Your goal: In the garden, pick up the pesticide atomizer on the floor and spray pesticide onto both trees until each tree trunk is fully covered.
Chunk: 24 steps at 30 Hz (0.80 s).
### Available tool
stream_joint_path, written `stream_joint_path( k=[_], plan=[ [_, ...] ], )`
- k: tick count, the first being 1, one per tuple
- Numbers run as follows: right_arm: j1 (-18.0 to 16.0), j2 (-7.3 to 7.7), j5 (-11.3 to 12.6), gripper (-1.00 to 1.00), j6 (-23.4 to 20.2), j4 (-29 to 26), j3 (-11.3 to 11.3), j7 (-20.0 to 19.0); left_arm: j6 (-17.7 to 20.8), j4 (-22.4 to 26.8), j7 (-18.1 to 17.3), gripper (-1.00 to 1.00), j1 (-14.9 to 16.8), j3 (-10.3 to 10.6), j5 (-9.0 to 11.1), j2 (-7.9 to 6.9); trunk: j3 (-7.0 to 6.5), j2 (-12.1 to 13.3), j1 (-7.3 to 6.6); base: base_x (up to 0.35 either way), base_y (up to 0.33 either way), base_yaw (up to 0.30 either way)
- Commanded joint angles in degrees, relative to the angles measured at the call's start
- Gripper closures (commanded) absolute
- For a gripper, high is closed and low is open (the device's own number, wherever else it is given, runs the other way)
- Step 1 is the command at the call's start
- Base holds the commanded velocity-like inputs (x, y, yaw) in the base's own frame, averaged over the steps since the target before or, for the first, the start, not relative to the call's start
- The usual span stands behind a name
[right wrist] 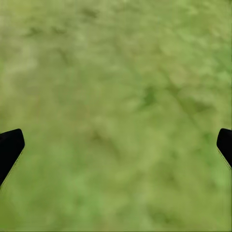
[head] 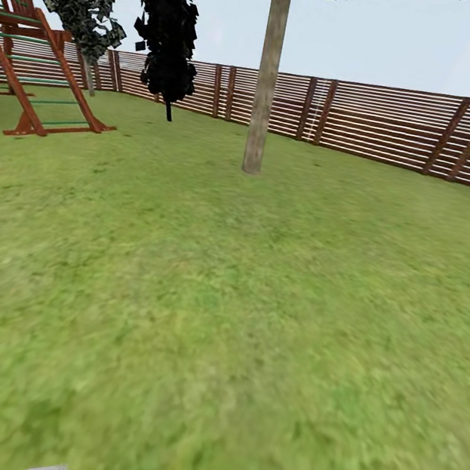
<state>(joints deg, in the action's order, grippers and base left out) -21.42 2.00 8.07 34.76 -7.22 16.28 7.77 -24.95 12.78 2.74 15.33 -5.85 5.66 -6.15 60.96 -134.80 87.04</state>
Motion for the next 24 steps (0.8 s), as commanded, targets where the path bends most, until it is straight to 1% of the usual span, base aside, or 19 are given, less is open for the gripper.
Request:
stream_joint_path(
  k=[1,24],
  plan=[
    [0.0,0.02,0.5,-1.0,0.1,0.0,0.5,0.1,-0.2,0.0,-0.1,1.0,0.0,0.1,0.6,-0.01,0.05,0.0,0.03,0.34,0.0,0.0],
    [0.0,0.01,0.5,-1.0,0.1,0.0,0.5,0.1,-0.2,0.0,-0.1,1.0,0.0,0.1,0.6,-0.01,0.05,0.0,0.03,0.34,0.0,0.0]
  ],
)
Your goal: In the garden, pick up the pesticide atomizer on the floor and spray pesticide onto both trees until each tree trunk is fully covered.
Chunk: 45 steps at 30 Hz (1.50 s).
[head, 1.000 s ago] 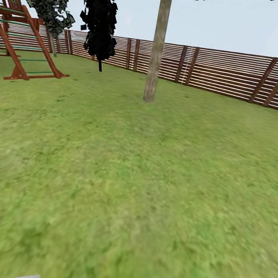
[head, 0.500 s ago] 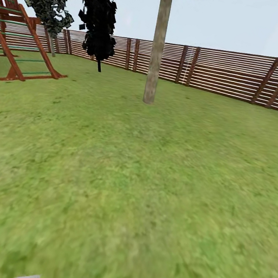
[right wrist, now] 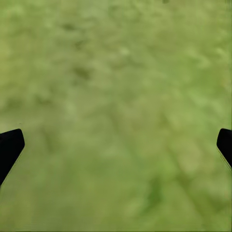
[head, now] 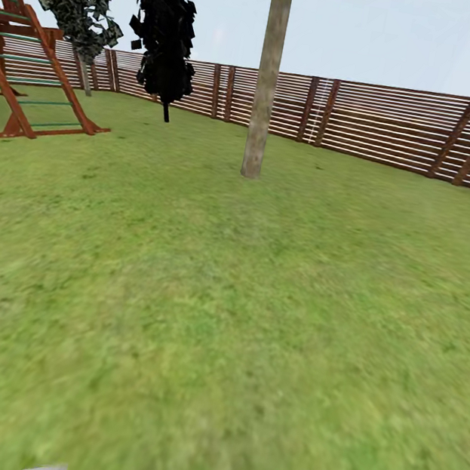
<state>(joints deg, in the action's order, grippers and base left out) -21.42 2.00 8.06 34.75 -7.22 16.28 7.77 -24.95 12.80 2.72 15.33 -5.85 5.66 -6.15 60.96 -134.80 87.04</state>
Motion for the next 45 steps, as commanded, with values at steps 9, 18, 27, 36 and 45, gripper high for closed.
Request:
stream_joint_path(
  k=[9,18,27,36,45],
  plan=[
    [0.0,0.0,0.5,-1.0,0.2,0.0,0.5,0.1,-0.2,0.0,-0.1,1.0,0.0,0.1,0.6,-0.01,0.05,0.0,0.03,0.34,0.0,0.0],
    [0.0,0.02,0.5,-1.0,0.2,0.0,0.5,0.1,-0.2,0.0,-0.1,1.0,0.0,0.1,0.6,-0.01,0.05,0.0,0.03,0.34,0.0,0.0],
    [0.0,0.02,0.6,-1.0,0.1,0.0,0.5,0.1,-0.2,0.0,-0.1,1.0,0.0,0.1,0.6,-0.01,0.05,0.0,0.03,0.34,0.0,0.0],
    [0.0,0.02,0.6,-1.0,0.1,0.0,0.5,0.1,-0.2,-0.1,-0.1,1.0,0.0,0.1,0.6,-0.01,0.05,0.0,0.03,0.34,0.0,0.0],
    [0.0,-0.01,0.6,-1.0,0.1,0.0,0.5,0.1,-0.2,0.0,-0.1,1.0,0.0,0.1,0.7,-0.01,0.05,0.0,0.03,0.34,0.0,0.0]
  ],
)
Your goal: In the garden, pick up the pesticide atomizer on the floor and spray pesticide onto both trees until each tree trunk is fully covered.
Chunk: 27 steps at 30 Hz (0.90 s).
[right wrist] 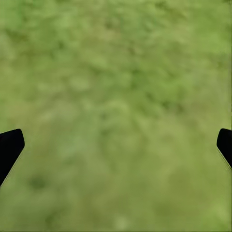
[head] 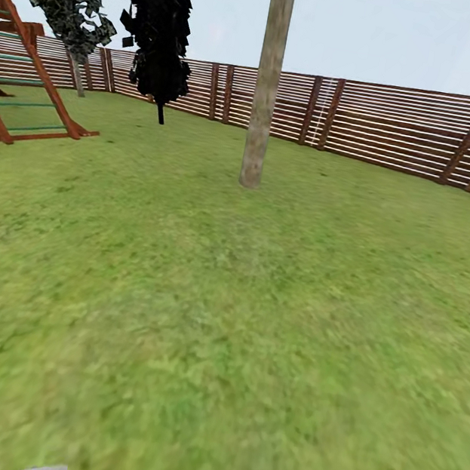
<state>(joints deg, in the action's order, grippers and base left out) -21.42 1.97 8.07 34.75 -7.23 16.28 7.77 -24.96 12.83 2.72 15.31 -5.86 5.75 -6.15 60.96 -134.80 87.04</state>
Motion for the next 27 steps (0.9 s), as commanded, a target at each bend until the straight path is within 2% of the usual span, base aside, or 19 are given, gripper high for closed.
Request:
stream_joint_path(
  k=[1,27],
  plan=[
    [0.0,0.01,0.5,-1.0,0.1,0.0,0.5,0.1,-0.2,0.0,-0.1,1.0,0.1,0.1,0.6,-0.01,0.05,0.0,0.02,0.34,0.0,0.0],
    [0.0,0.05,0.5,-1.0,0.2,0.0,0.5,0.1,-0.2,0.0,-0.1,1.0,0.0,0.1,0.6,-0.01,0.05,0.0,0.02,0.34,0.0,0.0]
  ],
)
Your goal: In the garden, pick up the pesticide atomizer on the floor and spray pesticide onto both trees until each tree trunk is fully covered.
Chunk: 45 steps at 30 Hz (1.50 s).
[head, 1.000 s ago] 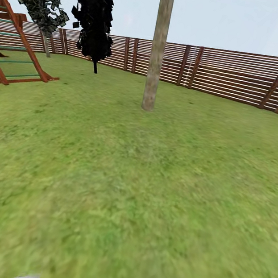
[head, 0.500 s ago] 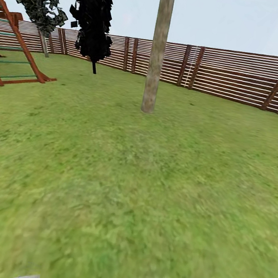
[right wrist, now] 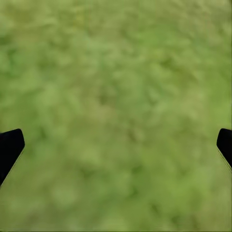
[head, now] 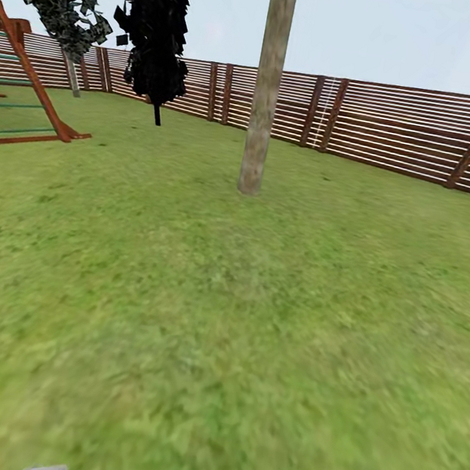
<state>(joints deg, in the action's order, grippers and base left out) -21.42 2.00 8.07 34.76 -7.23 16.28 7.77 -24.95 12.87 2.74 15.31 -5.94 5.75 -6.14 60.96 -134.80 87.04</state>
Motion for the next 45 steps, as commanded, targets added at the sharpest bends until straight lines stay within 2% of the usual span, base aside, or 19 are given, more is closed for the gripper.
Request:
stream_joint_path(
  k=[1,45],
  plan=[
    [0.0,0.0,0.5,-1.0,0.2,0.0,0.5,0.1,-0.2,-0.1,-0.1,1.0,0.0,0.1,0.6,-0.01,0.05,0.0,0.02,0.34,0.0,0.0],
    [0.0,-0.02,0.5,-1.0,0.1,-0.1,0.5,0.1,-0.2,0.0,0.0,1.0,0.0,0.1,0.6,-0.1,0.05,0.0,0.02,0.34,0.0,0.0]
  ],
)
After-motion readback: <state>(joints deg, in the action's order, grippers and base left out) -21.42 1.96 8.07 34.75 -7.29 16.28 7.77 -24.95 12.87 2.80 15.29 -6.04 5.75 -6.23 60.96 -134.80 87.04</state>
